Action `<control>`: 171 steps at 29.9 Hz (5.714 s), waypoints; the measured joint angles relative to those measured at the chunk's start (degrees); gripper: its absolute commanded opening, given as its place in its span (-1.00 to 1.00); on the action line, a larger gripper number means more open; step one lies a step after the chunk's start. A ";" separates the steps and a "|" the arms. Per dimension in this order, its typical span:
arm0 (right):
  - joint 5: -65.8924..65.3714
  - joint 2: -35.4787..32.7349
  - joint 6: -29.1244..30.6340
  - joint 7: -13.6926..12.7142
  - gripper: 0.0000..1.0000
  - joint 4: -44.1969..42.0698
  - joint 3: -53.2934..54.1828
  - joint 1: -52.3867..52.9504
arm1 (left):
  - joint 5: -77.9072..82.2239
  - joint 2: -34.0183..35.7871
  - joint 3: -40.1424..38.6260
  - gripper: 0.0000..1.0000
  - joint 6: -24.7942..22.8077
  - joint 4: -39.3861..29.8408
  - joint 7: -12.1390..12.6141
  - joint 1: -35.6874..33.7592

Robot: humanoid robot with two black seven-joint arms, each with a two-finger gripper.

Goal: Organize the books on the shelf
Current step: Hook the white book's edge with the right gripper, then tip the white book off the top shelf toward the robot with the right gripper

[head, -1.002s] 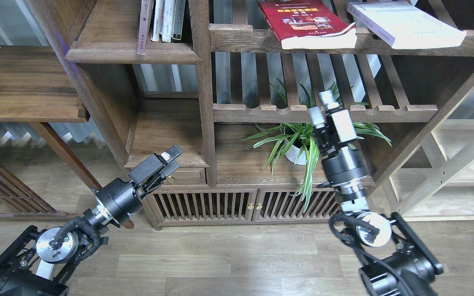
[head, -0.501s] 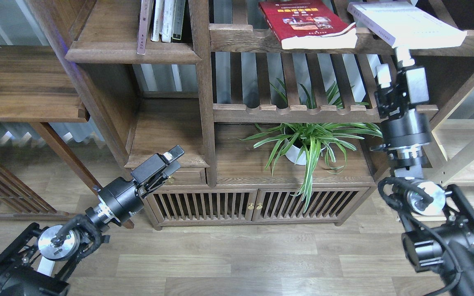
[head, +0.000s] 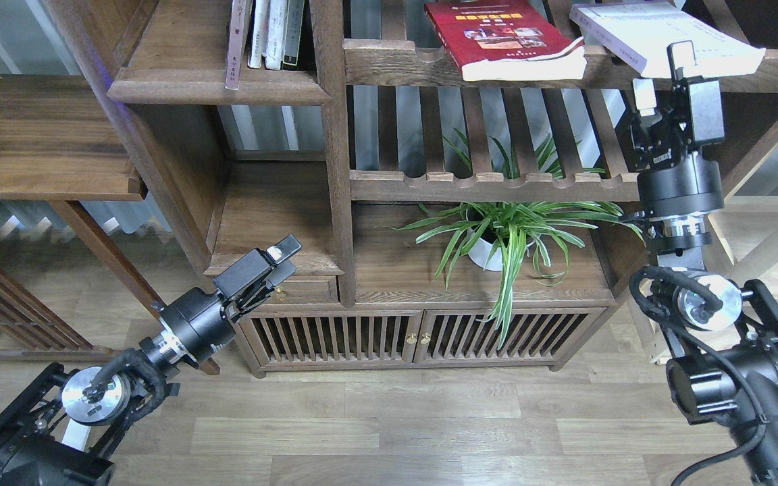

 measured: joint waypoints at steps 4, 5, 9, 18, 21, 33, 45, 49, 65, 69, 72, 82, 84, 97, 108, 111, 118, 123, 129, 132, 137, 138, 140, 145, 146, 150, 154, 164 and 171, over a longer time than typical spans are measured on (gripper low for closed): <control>0.88 -0.14 -0.76 0.00 0.97 -0.01 -0.05 0.07 | 0.00 0.00 -0.01 0.97 0.00 -0.06 0.00 0.00; 1.20 -0.25 -1.47 0.00 0.97 -0.03 -0.06 0.08 | 0.00 0.00 -0.01 0.97 0.00 -0.07 0.00 0.00; 2.56 -1.25 -4.06 -0.03 0.97 -0.20 -0.07 0.15 | -0.06 0.00 0.05 0.97 0.00 -0.07 -0.01 0.00; 3.76 -3.12 -5.41 -0.22 0.97 -1.44 -0.27 0.45 | -0.15 0.00 0.24 0.97 0.00 -0.08 -0.01 0.00; 4.47 -3.89 -6.56 -0.25 0.97 -2.27 -0.26 1.59 | -0.14 -0.07 0.24 0.97 0.00 -0.08 -0.01 0.00; 4.87 -4.02 -12.99 -0.26 0.97 -4.90 -0.30 4.88 | -0.33 -0.08 0.15 0.98 0.00 -0.08 -0.04 0.09; 4.87 -4.24 -13.58 -0.35 0.94 -5.55 -0.40 5.76 | -0.34 -0.01 -0.01 0.98 0.00 -0.07 -0.05 0.34; 5.10 -5.03 -13.63 -0.35 0.93 -5.57 -0.05 6.18 | -0.34 -0.03 0.10 0.98 0.00 0.00 -0.01 0.16; 6.51 -7.57 -18.94 -1.16 0.89 -5.64 -0.43 6.63 | -0.45 0.70 -0.19 0.98 0.00 -0.16 -0.08 0.61; 6.72 -7.15 -20.05 -1.22 0.84 -5.65 -0.80 7.42 | -0.49 0.79 -0.47 0.98 0.00 -0.16 -0.09 0.62; 6.86 -7.06 -20.64 -1.40 0.75 -5.99 -0.87 8.73 | -0.52 1.03 -0.57 0.98 0.00 -0.06 -0.06 0.62; 7.95 -6.99 -20.23 -1.56 -0.51 -6.64 -0.57 9.40 | -0.60 1.14 -0.60 0.98 0.00 -0.01 0.00 0.70; 7.95 -6.92 -20.03 -1.48 -0.90 -6.64 -0.67 9.22 | -0.60 1.14 -0.60 0.98 0.00 -0.07 0.00 0.68; 5.44 -7.44 -19.24 -1.39 -0.94 -6.78 0.35 8.96 | -0.56 1.66 -0.28 0.98 0.00 -0.10 0.00 0.79; 8.04 -7.20 -14.35 -1.32 -0.94 -6.34 5.96 7.72 | -0.38 1.76 0.90 0.98 0.00 0.01 -0.01 0.88; 8.79 -7.09 -11.76 -1.25 -0.94 -6.01 7.36 6.00 | -0.30 1.74 1.22 0.98 0.00 0.06 0.01 0.88; 9.71 -7.11 -7.21 -0.94 -0.94 -4.21 11.19 0.90 | -0.25 1.73 1.66 0.98 0.00 0.73 0.16 0.64; 10.11 -7.16 -5.18 -0.94 -0.94 -3.39 14.77 -2.00 | -0.25 1.75 2.38 0.98 0.00 1.29 0.17 0.37; 10.97 -7.26 -1.26 -1.06 -0.94 -1.91 16.37 -7.12 | -0.25 1.76 2.88 0.98 0.00 2.45 0.17 0.13; 11.12 -7.28 -0.19 -1.06 -0.94 -1.76 17.06 -10.58 | -0.25 1.75 2.95 0.98 0.00 3.07 0.17 0.13; 11.81 -7.28 0.00 -1.24 -0.94 -1.76 17.35 -16.92 | -0.25 1.76 3.66 0.98 0.00 3.83 0.16 -0.21; 11.89 -7.28 0.01 -1.27 -0.94 -1.74 17.36 -17.98 | -0.25 1.76 4.02 0.98 0.00 3.89 0.17 -0.28; 12.01 -7.27 0.02 -1.30 -0.93 -1.67 17.39 -20.34 | -0.25 1.76 4.58 0.98 0.00 4.01 0.17 -0.34; 12.95 -7.28 0.02 -1.39 -0.93 -1.67 17.58 -25.99 | -0.25 1.73 5.12 0.98 0.00 4.64 0.17 -0.38; 13.13 -7.28 0.02 -1.40 -0.93 -1.70 17.59 -26.91 | -0.25 1.72 5.13 0.98 0.00 4.69 0.17 -0.42; 13.53 -7.17 0.02 -1.40 -0.93 -1.83 17.23 -30.74 | -0.25 1.73 5.22 0.98 0.00 4.98 0.16 -0.50; 13.56 -6.76 0.02 -1.41 -0.92 -1.85 16.22 -33.48 | -0.40 1.76 6.27 0.98 0.00 5.01 0.17 -0.23; 11.66 -4.39 0.00 -1.41 -0.91 -1.72 9.76 -38.59 | -3.28 3.41 8.94 0.98 0.00 4.98 0.20 0.27; 7.26 -2.73 0.00 -1.41 -0.91 -1.37 2.59 -39.28 | -7.51 4.98 12.70 0.98 0.00 3.58 0.20 0.53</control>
